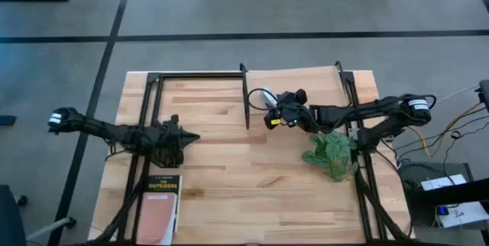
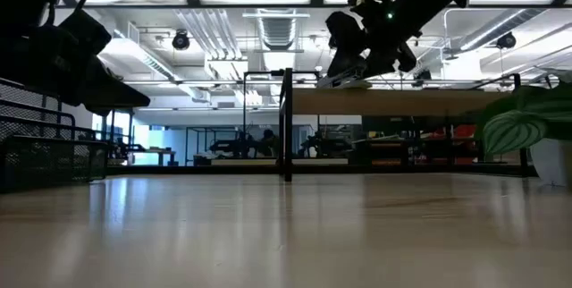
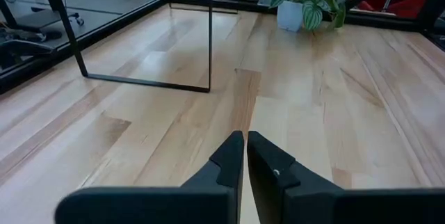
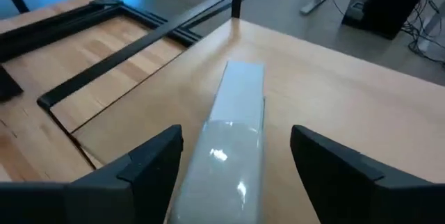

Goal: Stock shelves
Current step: Put the gray stapler on the shelf

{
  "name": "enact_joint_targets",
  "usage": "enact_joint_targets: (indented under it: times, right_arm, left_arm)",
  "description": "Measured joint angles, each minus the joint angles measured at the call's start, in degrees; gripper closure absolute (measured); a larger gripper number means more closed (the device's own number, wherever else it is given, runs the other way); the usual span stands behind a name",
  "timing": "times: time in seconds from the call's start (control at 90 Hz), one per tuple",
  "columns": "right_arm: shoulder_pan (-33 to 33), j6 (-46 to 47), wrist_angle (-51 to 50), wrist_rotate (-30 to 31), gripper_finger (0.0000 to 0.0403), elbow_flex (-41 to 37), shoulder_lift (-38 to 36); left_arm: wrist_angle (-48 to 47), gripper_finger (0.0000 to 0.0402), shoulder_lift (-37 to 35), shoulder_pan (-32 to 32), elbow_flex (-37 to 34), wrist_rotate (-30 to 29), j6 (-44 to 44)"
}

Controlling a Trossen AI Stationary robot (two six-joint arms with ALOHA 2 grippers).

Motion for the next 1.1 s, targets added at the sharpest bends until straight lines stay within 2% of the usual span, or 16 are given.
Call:
enact_joint_targets:
  times: [0.333,0.567,0.744,0.844,0.956,1.1]
  right_arm:
    - [-0.72,-1.76,0.02,0.13,0.0250,0.00,0.20]
    - [-0.73,-2.12,-0.29,6.79,0.0308,0.00,0.14]
    - [-0.76,-2.03,-0.69,7.83,0.0309,0.00,-0.17]
    - [-0.76,0.58,-2.55,10.55,0.0300,0.00,-0.21]
    - [-0.85,5.82,-7.96,14.02,0.0291,0.00,-0.99]
    - [-0.98,13.58,-17.51,16.56,0.0310,0.00,-3.69]
  left_arm:
    - [0.00,0.0397,0.00,-0.02,0.02,0.00,0.00]
    - [0.00,0.0397,0.00,-0.02,0.00,0.00,-0.02]
    - [0.00,0.0397,0.00,-0.01,0.00,0.00,-0.02]
    - [0.00,0.0397,0.00,-0.02,0.00,0.00,-0.02]
    - [0.00,0.0397,0.00,0.00,0.00,0.00,-0.02]
    - [-0.02,0.0397,0.00,0.00,0.00,0.00,-0.02]
